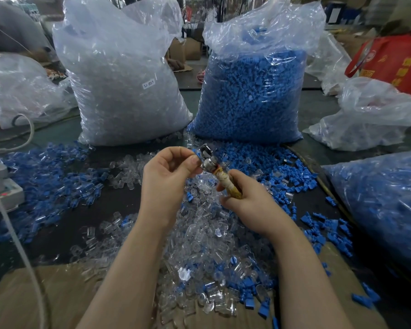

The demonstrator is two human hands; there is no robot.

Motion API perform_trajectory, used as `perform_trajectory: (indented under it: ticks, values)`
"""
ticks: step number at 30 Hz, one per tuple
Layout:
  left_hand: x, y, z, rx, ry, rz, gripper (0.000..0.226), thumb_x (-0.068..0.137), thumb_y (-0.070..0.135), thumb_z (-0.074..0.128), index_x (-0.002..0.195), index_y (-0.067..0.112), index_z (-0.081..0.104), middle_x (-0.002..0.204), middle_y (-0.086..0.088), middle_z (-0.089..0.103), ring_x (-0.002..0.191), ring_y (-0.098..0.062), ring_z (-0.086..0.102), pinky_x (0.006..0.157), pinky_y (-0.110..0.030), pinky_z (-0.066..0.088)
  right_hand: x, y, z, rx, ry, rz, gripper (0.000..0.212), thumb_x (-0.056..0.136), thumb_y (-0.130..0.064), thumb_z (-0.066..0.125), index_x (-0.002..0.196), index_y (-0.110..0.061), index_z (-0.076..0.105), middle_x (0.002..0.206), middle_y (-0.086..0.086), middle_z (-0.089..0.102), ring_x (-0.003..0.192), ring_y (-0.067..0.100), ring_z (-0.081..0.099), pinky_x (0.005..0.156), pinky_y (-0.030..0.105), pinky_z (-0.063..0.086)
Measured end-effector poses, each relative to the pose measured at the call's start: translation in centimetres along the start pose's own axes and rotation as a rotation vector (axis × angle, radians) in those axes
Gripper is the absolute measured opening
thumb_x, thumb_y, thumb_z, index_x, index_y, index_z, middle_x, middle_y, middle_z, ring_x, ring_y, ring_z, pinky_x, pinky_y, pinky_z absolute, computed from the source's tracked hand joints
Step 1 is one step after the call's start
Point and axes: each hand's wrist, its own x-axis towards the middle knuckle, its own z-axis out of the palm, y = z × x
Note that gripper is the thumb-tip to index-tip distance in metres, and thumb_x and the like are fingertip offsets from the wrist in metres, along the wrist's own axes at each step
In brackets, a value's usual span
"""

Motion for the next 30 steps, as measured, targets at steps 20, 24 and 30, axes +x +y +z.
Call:
perform_trajectory:
  ticks: [20,24,30]
  values:
    - [-0.27,0.38,0.02,0.019,-0.022,0.018,0.012,0.089,-0.001,0.063,0.086,0.010,0.065,0.072,0.006,0.068,0.067,-0.003,0.064,0.068,-0.014,0.052,-0.10,-0.03,0.61,-0.089,0.084,-0.041,0.029,0.075,-0.011,0.050,0.073,-0.040,0.049,0.064,-0.006,0.052,0.057,0.011,0.045,0.055,0.032,0.038]
    - [-0.13,0.19,-0.09,0.002,-0.024,0.003,0.009,0.090,0.000,0.063,0.087,0.008,0.065,0.074,0.004,0.069,0.070,-0.005,0.066,0.069,-0.015,0.052,-0.01,0.00,0.67,-0.133,0.100,-0.045,0.020,0.070,-0.018,0.047,0.073,-0.039,0.047,0.064,-0.006,0.052,0.058,0.015,0.047,0.054,0.034,0.040]
    - [0.60,-0.43,-0.92,-0.085,0.004,-0.169,0.003,0.090,0.005,0.064,0.092,0.007,0.066,0.077,-0.001,0.074,0.071,-0.009,0.070,0.066,-0.017,0.055,0.21,0.12,0.85,-0.160,0.108,-0.002,0.014,0.068,-0.027,0.048,0.074,-0.038,0.043,0.066,-0.007,0.050,0.058,0.013,0.048,0.051,0.031,0.036]
